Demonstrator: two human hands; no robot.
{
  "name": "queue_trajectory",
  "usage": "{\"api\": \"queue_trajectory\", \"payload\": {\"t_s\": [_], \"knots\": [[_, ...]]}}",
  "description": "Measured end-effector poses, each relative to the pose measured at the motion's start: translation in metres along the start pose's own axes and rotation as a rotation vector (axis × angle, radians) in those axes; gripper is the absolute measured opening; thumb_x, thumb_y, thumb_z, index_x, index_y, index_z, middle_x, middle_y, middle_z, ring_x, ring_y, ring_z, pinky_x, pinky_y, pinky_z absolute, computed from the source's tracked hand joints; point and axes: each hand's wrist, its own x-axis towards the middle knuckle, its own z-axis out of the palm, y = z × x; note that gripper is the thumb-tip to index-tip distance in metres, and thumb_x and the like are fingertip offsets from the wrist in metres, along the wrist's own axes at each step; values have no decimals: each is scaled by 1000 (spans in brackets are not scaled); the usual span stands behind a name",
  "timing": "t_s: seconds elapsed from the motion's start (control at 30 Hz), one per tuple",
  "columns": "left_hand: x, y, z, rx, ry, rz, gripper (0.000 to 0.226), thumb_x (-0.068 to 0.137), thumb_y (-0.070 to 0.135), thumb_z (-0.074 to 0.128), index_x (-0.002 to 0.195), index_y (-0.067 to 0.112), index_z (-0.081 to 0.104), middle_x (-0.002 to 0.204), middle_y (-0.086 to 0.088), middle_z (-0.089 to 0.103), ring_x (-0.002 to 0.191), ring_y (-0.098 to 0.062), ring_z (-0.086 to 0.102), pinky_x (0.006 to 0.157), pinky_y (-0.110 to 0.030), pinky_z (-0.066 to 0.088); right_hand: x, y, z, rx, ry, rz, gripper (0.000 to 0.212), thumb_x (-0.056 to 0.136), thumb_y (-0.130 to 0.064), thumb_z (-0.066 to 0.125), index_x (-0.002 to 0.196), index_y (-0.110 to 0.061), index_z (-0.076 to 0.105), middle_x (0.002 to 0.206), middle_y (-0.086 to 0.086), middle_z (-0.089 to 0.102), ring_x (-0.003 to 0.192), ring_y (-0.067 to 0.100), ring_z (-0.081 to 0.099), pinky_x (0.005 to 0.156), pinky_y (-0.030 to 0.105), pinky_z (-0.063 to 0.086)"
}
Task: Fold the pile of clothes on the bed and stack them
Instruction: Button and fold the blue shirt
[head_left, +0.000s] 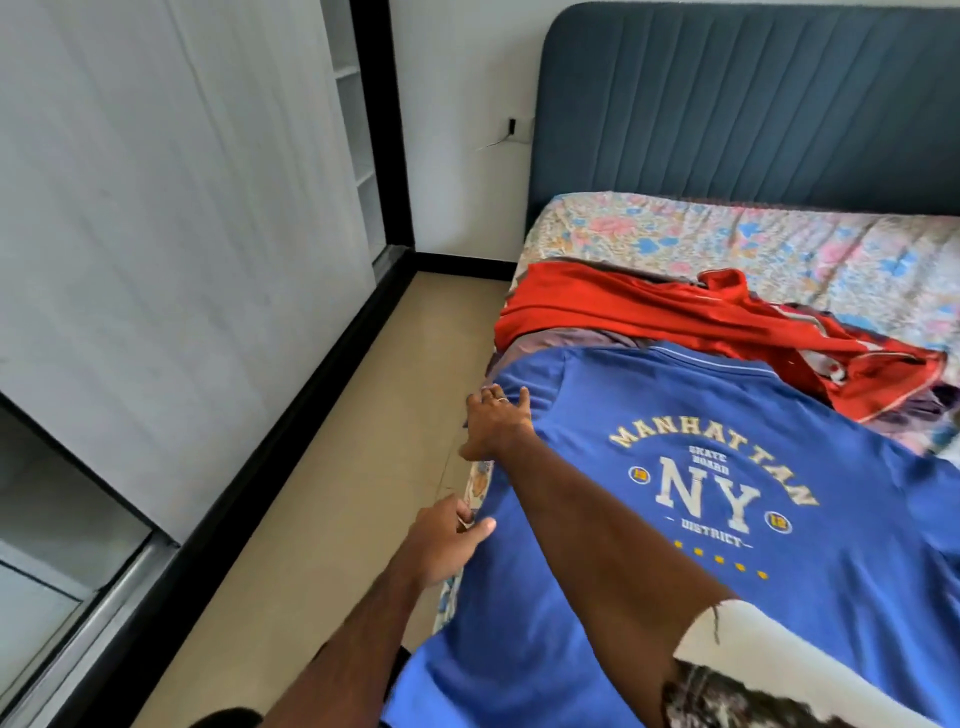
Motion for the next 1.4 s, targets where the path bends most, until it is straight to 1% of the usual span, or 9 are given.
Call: {"api": "queue_trajectory", "payload": {"t_s": [0.17, 0.33, 0.43, 0.5, 0.6, 0.77, 1.0, 1.17, 1.4], "knots": [[-2, -26, 5, -158, -159, -13, 46, 77, 57, 71, 84, 12, 61, 72, 8, 60, 67, -8, 55, 62, -21, 41, 27, -4, 15, -133, -135, 217, 73, 105, -28, 43, 162, -6, 3, 171, 14, -5, 157, 32, -10, 119, 69, -6], [-9, -45, 13, -180, -178, 65, 38, 94, 38, 66, 67, 20, 45, 54, 14, 45, 54, -2, 39, 59, -26, 33, 22, -9, 21, -117, -109, 209, 63, 104, -23, 51, 159, -7, 26, 168, 18, 16, 156, 38, -8, 117, 74, -1], [-13, -50, 16, -104, -101, 166, 36, 102, 27, 57, 68, 35, 45, 54, 19, 48, 53, -3, 42, 57, -23, 31, 21, 3, 12, 194, 6, 238, 52, 104, -19, 49, 153, -8, 37, 160, 13, 37, 157, 29, 10, 122, 66, 1], [-19, -47, 14, -125, -33, 235, 37, 102, 27, 55, 74, 49, 46, 59, 19, 50, 55, -4, 43, 58, -23, 32, 8, 11, -7, 469, 127, 200, 42, 97, -11, 56, 138, -12, 49, 143, 14, 56, 143, 29, 40, 122, 51, 23], [-29, -30, 8, -181, -14, 319, 26, 101, 31, 54, 80, 45, 45, 60, 14, 49, 56, -6, 42, 58, -23, 33, -21, 32, -32, 1063, 392, 175, 27, 102, -2, 41, 104, -19, 62, 89, 1, 69, 78, 8, 64, 68, 17, 44], [-42, 25, -1, -281, -97, 511, 39, 92, 64, 53, 85, 26, 48, 56, 9, 37, 52, -5, 30, 50, -23, 27, -41, 96, -48, 1604, 644, 446, 22, 104, -15, 45, 104, 0, 61, 89, 10, 55, 80, 20, 50, 69, 36, 42], [-69, 90, 57, 67, -273, 569, 23, 95, 50, 58, 86, 32, 49, 73, 7, 59, 71, -14, 59, 66, -36, 43, -125, 213, -8, 861, 379, 903, 45, 101, -37, 56, 129, -2, 61, 133, 22, 63, 125, 40, 58, 98, 43, 48], [-90, 93, 76, 277, -279, 543, 35, 85, 58, 66, 103, 28, 58, 76, 12, 57, 79, -14, 59, 65, -29, 43, -154, 218, 6, 837, 373, 683, 77, 83, -23, 78, 149, -18, 38, 125, 15, 65, 117, 39, 61, 87, 39, 49], [-96, 92, 64, 327, -369, 521, 39, 74, 47, 78, 106, 33, 60, 83, 11, 60, 77, -7, 59, 71, -36, 55, -171, 226, 5, 970, 608, 743, 51, 80, 6, 49, 120, -14, 72, 115, 18, 71, 111, 38, 65, 89, 40, 56]]}}
